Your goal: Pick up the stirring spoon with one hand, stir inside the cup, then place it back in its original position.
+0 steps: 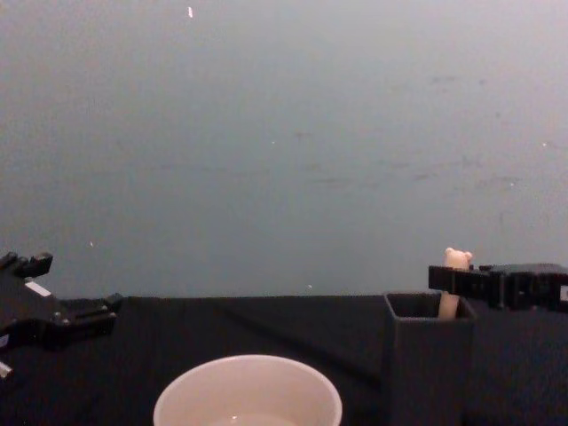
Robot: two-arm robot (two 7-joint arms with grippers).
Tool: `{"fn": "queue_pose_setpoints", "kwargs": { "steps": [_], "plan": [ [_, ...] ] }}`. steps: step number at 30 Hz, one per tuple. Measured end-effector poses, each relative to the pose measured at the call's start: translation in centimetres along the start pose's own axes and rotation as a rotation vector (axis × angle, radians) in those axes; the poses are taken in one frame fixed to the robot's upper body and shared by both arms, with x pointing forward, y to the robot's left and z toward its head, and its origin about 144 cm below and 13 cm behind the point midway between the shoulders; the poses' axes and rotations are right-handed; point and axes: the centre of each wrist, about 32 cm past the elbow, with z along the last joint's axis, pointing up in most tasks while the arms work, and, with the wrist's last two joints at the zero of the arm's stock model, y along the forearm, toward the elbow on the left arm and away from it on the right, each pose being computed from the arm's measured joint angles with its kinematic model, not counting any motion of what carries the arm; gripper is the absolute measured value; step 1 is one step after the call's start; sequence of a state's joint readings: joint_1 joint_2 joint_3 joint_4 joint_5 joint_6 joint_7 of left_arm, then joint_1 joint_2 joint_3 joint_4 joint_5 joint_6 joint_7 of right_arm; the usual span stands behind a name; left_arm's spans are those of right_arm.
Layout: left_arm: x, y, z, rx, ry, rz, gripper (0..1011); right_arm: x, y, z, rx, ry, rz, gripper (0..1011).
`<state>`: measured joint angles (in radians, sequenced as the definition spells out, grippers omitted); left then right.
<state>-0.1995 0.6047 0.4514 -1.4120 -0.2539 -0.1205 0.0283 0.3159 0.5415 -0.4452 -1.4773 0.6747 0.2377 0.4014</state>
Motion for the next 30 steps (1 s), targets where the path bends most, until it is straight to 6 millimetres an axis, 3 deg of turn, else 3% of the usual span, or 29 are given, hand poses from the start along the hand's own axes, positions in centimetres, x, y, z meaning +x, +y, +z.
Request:
{"fn": "queue_pose_setpoints", "kwargs": {
  "steps": [9,15,19,22,30],
  "plan": [
    [0.0,0.0,0.0,0.000,0.000,0.000,1001,0.0,0.0,0.0,0.002,0.000,0.001,568],
    [0.0,0.0,0.0,0.000,0.000,0.000,1001,0.0,0.0,0.0,0.005,-0.001,0.001,801],
    [0.0,0.0,0.0,0.000,0.000,0.000,1001,-0.1,-0.1,0.1,0.029,-0.008,-0.008,872],
    [0.0,0.0,0.0,0.000,0.000,0.000,1002,-0.3,-0.1,0.2,0.067,-0.033,-0.034,982],
    [0.0,0.0,0.0,0.000,0.000,0.000,1001,-1.4,0.3,0.5,0.273,-0.129,-0.235,1003]
  ]
}}
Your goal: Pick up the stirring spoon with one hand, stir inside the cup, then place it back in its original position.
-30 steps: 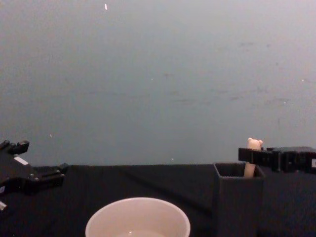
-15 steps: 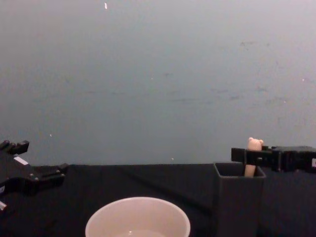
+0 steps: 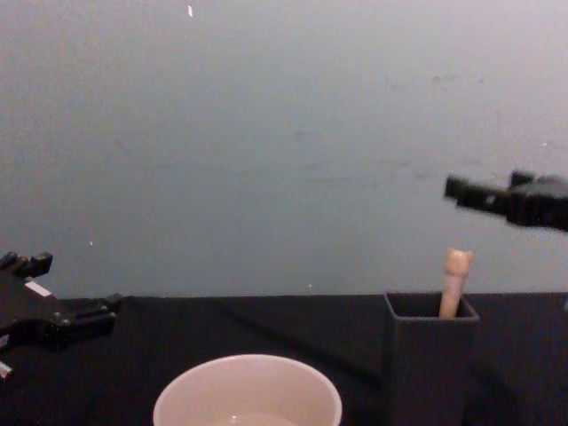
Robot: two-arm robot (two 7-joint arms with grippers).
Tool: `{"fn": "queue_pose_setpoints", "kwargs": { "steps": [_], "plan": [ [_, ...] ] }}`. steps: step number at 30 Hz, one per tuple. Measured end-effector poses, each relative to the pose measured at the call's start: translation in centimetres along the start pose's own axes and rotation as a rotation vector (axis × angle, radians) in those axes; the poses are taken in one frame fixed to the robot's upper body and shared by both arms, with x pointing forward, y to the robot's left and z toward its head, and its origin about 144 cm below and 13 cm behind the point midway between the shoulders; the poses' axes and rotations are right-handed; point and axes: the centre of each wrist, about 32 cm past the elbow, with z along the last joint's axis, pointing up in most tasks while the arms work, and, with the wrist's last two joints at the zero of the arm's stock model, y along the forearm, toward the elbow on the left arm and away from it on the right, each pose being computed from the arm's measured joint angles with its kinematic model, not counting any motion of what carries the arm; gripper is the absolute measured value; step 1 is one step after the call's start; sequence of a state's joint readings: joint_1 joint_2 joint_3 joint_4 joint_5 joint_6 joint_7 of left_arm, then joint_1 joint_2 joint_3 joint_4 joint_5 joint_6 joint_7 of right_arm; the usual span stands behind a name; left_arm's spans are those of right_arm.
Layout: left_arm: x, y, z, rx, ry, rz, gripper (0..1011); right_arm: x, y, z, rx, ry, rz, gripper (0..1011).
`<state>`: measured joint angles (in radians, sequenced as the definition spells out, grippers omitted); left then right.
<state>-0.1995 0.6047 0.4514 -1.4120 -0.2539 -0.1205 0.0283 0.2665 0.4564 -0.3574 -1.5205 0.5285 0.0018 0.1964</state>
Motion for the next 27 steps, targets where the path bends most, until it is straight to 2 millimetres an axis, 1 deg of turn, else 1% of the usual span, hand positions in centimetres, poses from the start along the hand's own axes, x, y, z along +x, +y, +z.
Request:
{"fn": "queue_pose_setpoints", "kwargs": {
  "steps": [1,4,5,7,9,12,13,15,18,19,20,23,27],
  "plan": [
    [0.0,0.0,0.0,0.000,0.000,0.000,1001,-0.3,0.1,-0.1,0.044,-0.028,-0.059,1003],
    [0.0,0.0,0.0,0.000,0.000,0.000,1001,-1.0,0.3,-0.7,0.085,-0.070,-0.161,1003],
    [0.0,0.0,0.0,0.000,0.000,0.000,1001,-1.0,0.3,-0.7,0.085,-0.070,-0.161,1003],
    [0.0,0.0,0.0,0.000,0.000,0.000,1001,-1.3,0.3,-1.3,0.075,-0.096,-0.217,1002],
    [0.0,0.0,0.0,0.000,0.000,0.000,1001,-1.5,0.3,-2.4,0.046,-0.128,-0.262,1002],
    [0.0,0.0,0.0,0.000,0.000,0.000,1001,-1.8,0.1,-3.4,0.013,-0.152,-0.285,1002],
    [0.0,0.0,0.0,0.000,0.000,0.000,1001,-1.9,0.0,-4.2,-0.024,-0.158,-0.294,1003],
    [0.0,0.0,0.0,0.000,0.000,0.000,1001,-2.1,-0.2,-4.9,-0.058,-0.164,-0.299,1003],
    [0.0,0.0,0.0,0.000,0.000,0.000,1001,-2.3,-0.6,-6.5,-0.130,-0.179,-0.303,1002],
    [0.0,0.0,0.0,0.000,0.000,0.000,1001,-2.3,-0.6,-6.5,-0.130,-0.179,-0.303,1002],
    [0.0,0.0,0.0,0.000,0.000,0.000,1001,-2.4,-0.8,-7.0,-0.153,-0.183,-0.303,1003],
    [0.0,0.0,0.0,0.000,0.000,0.000,1001,-2.4,-0.9,-7.7,-0.184,-0.188,-0.306,1003],
    [0.0,0.0,0.0,0.000,0.000,0.000,1001,-2.3,-0.8,-8.0,-0.203,-0.188,-0.311,1003]
  ]
}}
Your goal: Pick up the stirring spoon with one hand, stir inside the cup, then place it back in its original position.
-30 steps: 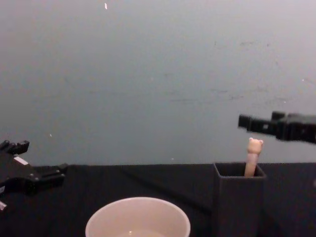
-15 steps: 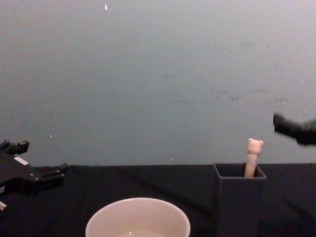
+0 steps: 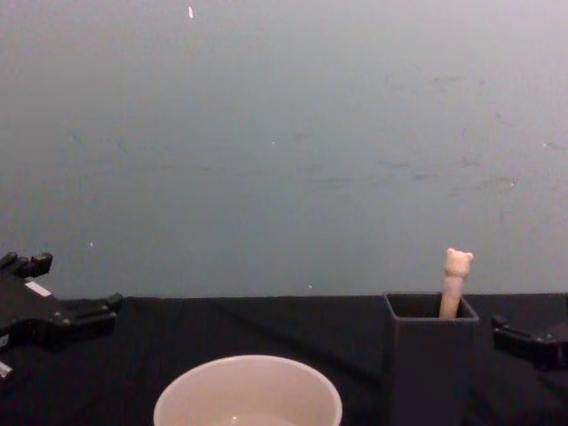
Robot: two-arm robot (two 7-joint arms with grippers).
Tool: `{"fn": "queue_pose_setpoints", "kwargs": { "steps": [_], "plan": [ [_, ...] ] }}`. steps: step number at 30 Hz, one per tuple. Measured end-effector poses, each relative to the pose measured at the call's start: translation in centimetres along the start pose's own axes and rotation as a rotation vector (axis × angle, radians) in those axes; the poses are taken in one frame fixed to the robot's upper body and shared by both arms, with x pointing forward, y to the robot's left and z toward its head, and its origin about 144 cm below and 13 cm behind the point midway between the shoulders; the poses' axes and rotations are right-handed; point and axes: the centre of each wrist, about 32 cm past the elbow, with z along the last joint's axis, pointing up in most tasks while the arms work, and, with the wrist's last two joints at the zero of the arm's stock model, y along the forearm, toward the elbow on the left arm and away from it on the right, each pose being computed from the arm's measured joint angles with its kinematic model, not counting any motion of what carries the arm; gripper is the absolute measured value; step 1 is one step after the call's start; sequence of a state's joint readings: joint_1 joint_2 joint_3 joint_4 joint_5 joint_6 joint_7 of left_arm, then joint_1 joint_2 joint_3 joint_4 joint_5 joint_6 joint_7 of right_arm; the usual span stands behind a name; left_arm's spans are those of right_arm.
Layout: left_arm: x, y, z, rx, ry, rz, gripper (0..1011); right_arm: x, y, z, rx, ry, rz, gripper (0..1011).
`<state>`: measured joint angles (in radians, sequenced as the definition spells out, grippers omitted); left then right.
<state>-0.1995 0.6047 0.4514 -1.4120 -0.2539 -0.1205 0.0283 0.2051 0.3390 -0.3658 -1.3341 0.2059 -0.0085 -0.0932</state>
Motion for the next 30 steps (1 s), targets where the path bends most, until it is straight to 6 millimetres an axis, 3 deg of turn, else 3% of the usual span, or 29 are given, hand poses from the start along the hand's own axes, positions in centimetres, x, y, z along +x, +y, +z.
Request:
{"fn": "queue_pose_setpoints", "kwargs": {
  "steps": [30],
  "plan": [
    [0.00,0.00,0.00,0.000,0.000,0.000,1001,0.03,-0.05,0.13,0.007,-0.002,0.004,1002]
  ]
}}
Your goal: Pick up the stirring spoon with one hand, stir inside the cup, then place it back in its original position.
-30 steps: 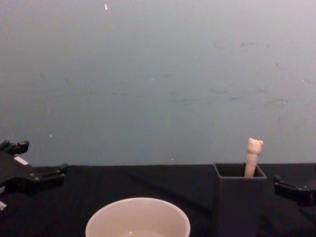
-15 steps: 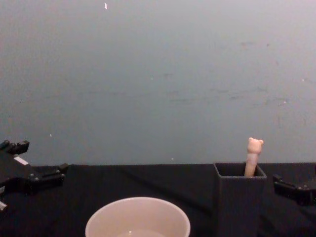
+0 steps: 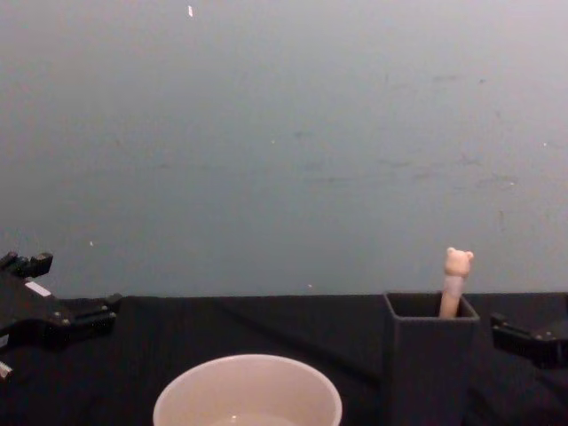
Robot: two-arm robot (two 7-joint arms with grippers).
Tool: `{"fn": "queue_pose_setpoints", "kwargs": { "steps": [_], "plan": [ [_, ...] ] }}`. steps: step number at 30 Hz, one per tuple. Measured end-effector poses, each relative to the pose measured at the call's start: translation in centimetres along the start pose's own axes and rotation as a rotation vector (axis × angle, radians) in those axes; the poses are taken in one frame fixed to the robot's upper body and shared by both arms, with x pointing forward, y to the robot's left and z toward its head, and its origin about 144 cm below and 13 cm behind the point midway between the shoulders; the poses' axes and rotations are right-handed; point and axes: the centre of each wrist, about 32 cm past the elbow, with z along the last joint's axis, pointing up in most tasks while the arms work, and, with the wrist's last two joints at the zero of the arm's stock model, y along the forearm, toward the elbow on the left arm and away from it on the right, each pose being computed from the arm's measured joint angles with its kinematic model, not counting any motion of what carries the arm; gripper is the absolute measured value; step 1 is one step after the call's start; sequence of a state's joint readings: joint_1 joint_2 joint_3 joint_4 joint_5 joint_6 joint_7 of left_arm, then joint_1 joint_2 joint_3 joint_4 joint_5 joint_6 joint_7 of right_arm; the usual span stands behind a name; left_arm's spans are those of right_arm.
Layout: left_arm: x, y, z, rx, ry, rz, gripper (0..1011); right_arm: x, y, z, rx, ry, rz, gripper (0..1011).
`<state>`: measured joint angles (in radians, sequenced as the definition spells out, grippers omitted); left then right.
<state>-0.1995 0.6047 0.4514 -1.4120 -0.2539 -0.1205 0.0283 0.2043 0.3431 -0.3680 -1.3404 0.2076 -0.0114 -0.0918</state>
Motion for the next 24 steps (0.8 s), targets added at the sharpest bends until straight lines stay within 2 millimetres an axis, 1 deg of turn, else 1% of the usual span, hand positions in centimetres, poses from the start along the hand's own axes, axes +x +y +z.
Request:
{"fn": "queue_pose_setpoints", "kwargs": {
  "steps": [24],
  "plan": [
    [0.00,0.00,0.00,0.000,0.000,0.000,1001,0.00,0.00,0.02,0.000,0.001,0.000,1002]
  ]
}}
